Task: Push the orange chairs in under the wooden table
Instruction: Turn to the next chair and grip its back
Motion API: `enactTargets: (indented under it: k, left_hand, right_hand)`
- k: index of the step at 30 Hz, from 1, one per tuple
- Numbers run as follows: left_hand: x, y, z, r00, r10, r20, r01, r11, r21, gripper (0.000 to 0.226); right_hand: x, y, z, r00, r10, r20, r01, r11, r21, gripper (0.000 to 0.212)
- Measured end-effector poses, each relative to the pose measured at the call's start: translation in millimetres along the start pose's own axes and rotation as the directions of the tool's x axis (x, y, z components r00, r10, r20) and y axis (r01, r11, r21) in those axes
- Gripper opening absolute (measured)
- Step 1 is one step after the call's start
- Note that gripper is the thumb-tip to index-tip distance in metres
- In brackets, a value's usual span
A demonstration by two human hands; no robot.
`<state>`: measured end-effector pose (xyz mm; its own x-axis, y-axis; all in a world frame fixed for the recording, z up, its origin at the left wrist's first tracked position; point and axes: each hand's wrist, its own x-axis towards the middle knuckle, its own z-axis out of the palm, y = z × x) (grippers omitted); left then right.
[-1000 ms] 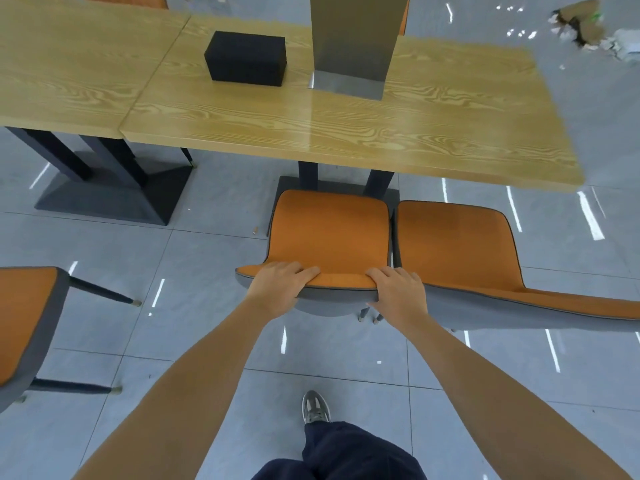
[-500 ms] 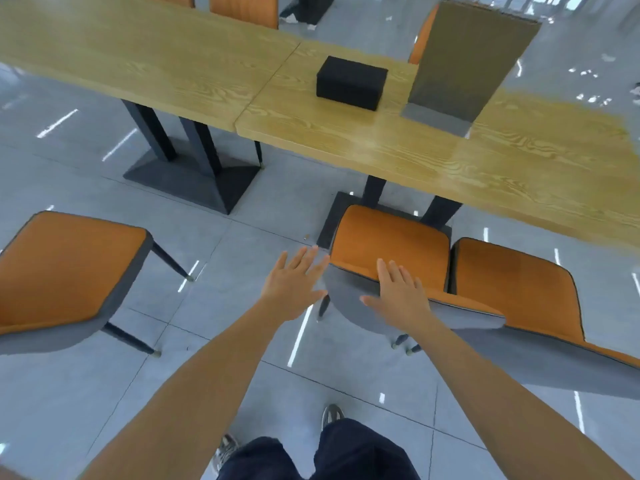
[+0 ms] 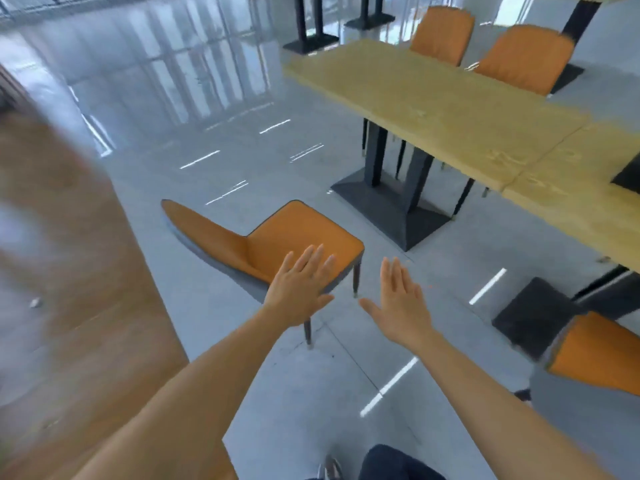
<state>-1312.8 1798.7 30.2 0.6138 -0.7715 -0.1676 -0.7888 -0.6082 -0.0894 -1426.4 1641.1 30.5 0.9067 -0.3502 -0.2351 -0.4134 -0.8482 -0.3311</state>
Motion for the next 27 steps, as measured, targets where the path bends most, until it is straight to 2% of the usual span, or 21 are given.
enactTargets:
  k: [5, 11, 17, 23, 27]
  left_hand:
    - [-35.3, -120.9, 9.8, 0.978, -0.208, 0.018, 0.209, 0.977, -0.045, 0.074]
    - [-50.3, -242.7, 26.9, 0.959, -0.280, 0.051, 0.282, 0.958, -0.044, 0.085]
    - [-14.7, -349.0, 39.6, 0.964, -0.186, 0.191, 0.174, 0.982, 0.079, 0.107]
    - [24.7, -404.9, 53.2, 0.968, -0.041, 0.248, 0.021, 0.996, 0.084, 0.109]
    - [49.2, -425.1, 64.9, 0.948, 0.148, 0.280, -0.188, 0.975, 0.120, 0.103]
  right_hand:
    - [61.1, -117.7, 25.3, 0.971, -0.221, 0.089, 0.226, 0.973, -0.048, 0.086]
    - [132.0, -227.5, 61.6, 0.897, -0.376, 0.234, 0.402, 0.913, -0.075, 0.089]
    - [196.0, -304.6, 85.0, 0.845, -0.434, 0.312, 0.469, 0.882, -0.044, 0.092]
    - [224.8, -338.4, 97.4, 0.870, -0.340, 0.356, 0.375, 0.926, -0.033, 0.096]
    - [231.3, -343.5, 105.0, 0.904, -0.219, 0.369, 0.247, 0.968, -0.032, 0.100]
